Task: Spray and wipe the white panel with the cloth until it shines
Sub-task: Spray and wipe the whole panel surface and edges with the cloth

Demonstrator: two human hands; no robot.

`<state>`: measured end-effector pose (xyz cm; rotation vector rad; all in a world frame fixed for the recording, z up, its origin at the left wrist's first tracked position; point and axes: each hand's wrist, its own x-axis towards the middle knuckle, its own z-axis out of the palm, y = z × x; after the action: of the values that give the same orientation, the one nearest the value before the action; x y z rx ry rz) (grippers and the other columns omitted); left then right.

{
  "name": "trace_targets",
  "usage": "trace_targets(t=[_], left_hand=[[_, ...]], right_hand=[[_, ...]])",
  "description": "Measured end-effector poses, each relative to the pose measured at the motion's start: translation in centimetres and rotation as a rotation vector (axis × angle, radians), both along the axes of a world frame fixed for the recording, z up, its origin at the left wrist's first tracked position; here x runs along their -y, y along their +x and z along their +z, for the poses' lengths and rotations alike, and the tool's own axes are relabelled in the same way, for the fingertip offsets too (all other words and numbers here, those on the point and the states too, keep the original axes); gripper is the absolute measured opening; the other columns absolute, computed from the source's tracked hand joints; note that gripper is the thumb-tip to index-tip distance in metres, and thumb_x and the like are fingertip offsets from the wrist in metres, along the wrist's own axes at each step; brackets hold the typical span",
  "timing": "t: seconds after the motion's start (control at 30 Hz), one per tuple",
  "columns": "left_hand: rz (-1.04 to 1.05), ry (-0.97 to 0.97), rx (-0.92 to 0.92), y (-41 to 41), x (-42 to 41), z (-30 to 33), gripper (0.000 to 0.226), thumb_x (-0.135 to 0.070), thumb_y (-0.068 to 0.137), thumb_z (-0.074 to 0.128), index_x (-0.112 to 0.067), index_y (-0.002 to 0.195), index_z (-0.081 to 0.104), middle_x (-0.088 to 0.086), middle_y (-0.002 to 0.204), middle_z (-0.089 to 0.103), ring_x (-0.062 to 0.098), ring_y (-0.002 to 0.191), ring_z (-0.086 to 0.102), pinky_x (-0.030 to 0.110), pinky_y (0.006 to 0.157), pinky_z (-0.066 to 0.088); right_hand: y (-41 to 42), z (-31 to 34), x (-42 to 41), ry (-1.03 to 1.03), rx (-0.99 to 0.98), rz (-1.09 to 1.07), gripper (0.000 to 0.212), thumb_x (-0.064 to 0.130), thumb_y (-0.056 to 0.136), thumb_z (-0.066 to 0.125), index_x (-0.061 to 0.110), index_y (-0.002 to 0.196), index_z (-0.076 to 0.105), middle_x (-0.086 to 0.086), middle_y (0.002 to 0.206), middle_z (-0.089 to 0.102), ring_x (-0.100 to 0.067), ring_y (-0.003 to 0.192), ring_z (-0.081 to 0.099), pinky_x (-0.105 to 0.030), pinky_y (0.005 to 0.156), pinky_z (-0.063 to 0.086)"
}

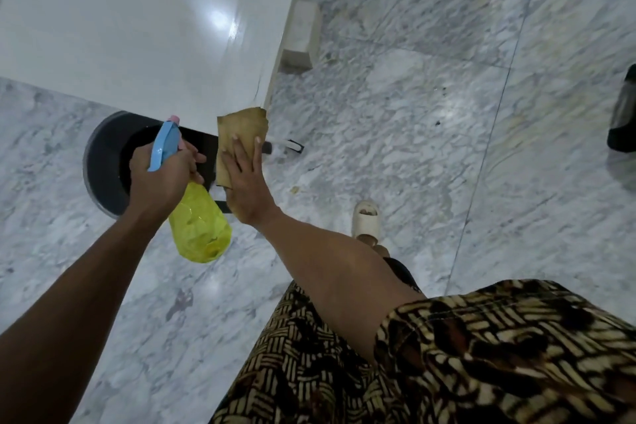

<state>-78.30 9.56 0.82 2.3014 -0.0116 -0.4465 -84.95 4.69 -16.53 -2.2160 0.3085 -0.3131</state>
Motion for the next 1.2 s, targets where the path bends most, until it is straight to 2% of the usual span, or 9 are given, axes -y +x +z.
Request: trace_targets(t=[0.17, 0.33, 0.43, 0.57, 0.67, 0.9, 1.03, 1.13, 1.2], left_hand=[[-0.039, -0.029, 0.015, -1.8, -2.9, 0.8, 0.014, 0.008, 0.076, 0.053, 0.001, 0.074, 0.066, 0.005, 0.072, 0.07, 0.009, 0.049, 0.062, 0.022, 0.047, 0.053], [-0.039, -0.083, 0.033, -3.6, -8.2, 3.3, 0.012, 0.002, 0.072, 0.052, -0.004, 0.071, 0.063, 0.014, 0.078, 0.071, 0.013, 0.051, 0.064, 0.023, 0.046, 0.054], [-0.039, -0.094, 0.072, -4.7, -12.1, 5.0, 0.015, 0.008, 0.078, 0.05, 0.002, 0.079, 0.064, 0.021, 0.084, 0.068, 0.014, 0.059, 0.066, 0.023, 0.048, 0.056], [-0.021, -0.088, 0.087, -6.0, -17.0, 6.1, 0.013, 0.002, 0.082, 0.052, -0.001, 0.078, 0.064, 0.014, 0.082, 0.07, 0.023, 0.071, 0.067, 0.033, 0.062, 0.058], [-0.006, -0.121, 0.112, -5.7, -19.2, 6.3, 0.014, 0.005, 0.088, 0.052, 0.002, 0.082, 0.065, 0.022, 0.087, 0.069, 0.018, 0.069, 0.067, 0.023, 0.052, 0.057], [0.099, -0.202, 0.058, -0.8, -21.7, 5.2, 0.019, 0.009, 0.087, 0.05, -0.001, 0.076, 0.062, 0.02, 0.086, 0.07, 0.013, 0.052, 0.063, 0.023, 0.049, 0.054], [0.126, -0.198, 0.014, 4.3, -22.5, 3.5, 0.016, 0.009, 0.089, 0.051, 0.002, 0.086, 0.065, 0.02, 0.088, 0.07, 0.011, 0.051, 0.063, 0.022, 0.048, 0.054], [0.147, -0.204, -0.013, 9.1, -23.5, 2.9, 0.022, 0.009, 0.088, 0.051, -0.005, 0.076, 0.061, 0.014, 0.084, 0.07, 0.007, 0.047, 0.062, 0.032, 0.058, 0.055], [0.168, -0.175, -0.038, 12.3, -24.6, 2.8, 0.024, 0.009, 0.085, 0.052, -0.009, 0.074, 0.062, 0.015, 0.087, 0.072, 0.007, 0.048, 0.063, 0.036, 0.063, 0.056]], right_hand=[[-2.1, -0.4, -6.6, 0.319, -0.188, 0.113, 0.058, 0.03, 0.097, 0.051, -0.003, 0.144, 0.041, -0.026, 0.152, 0.035, -0.043, 0.145, 0.022, -0.063, 0.118, 0.005], [-4.4, 2.6, -9.6, 0.998, -0.557, 0.267, 0.048, 0.031, 0.1, 0.05, 0.009, 0.142, 0.043, -0.018, 0.136, 0.055, -0.034, 0.12, 0.056, -0.047, 0.102, 0.048], [-4.5, 5.5, -8.7, 0.84, -0.6, 0.282, 0.042, 0.043, 0.101, 0.044, 0.017, 0.133, 0.051, -0.01, 0.114, 0.061, -0.018, 0.082, 0.063, -0.02, 0.064, 0.054], [-3.9, 10.0, -8.9, 0.766, -0.545, 0.193, 0.051, 0.044, 0.103, 0.039, 0.007, 0.137, 0.051, -0.017, 0.132, 0.057, -0.021, 0.108, 0.054, -0.037, 0.099, 0.04], [-2.3, 13.1, -9.4, 0.785, -0.498, 0.128, 0.058, 0.046, 0.096, 0.047, 0.002, 0.133, 0.054, -0.021, 0.133, 0.058, -0.033, 0.121, 0.055, -0.042, 0.107, 0.042], [4.1, 15.4, -11.0, 0.76, -0.382, 0.056, 0.05, 0.042, 0.097, 0.049, 0.005, 0.131, 0.058, -0.018, 0.126, 0.063, -0.03, 0.111, 0.061, -0.048, 0.1, 0.05], [9.2, 15.6, -10.8, 0.832, -0.393, 0.057, 0.037, 0.021, 0.104, 0.045, -0.004, 0.13, 0.055, -0.016, 0.119, 0.061, -0.019, 0.093, 0.062, -0.026, 0.081, 0.052], [14.2, 15.5, -11.4, 0.821, -0.427, 0.036, 0.038, 0.026, 0.104, 0.045, 0.0, 0.129, 0.057, -0.017, 0.127, 0.062, -0.03, 0.113, 0.061, -0.035, 0.096, 0.05], [17.4, 15.5, -12.4, 0.861, -0.466, 0.025, 0.037, 0.026, 0.105, 0.042, 0.001, 0.13, 0.055, -0.016, 0.126, 0.061, -0.028, 0.114, 0.059, -0.025, 0.088, 0.049]])
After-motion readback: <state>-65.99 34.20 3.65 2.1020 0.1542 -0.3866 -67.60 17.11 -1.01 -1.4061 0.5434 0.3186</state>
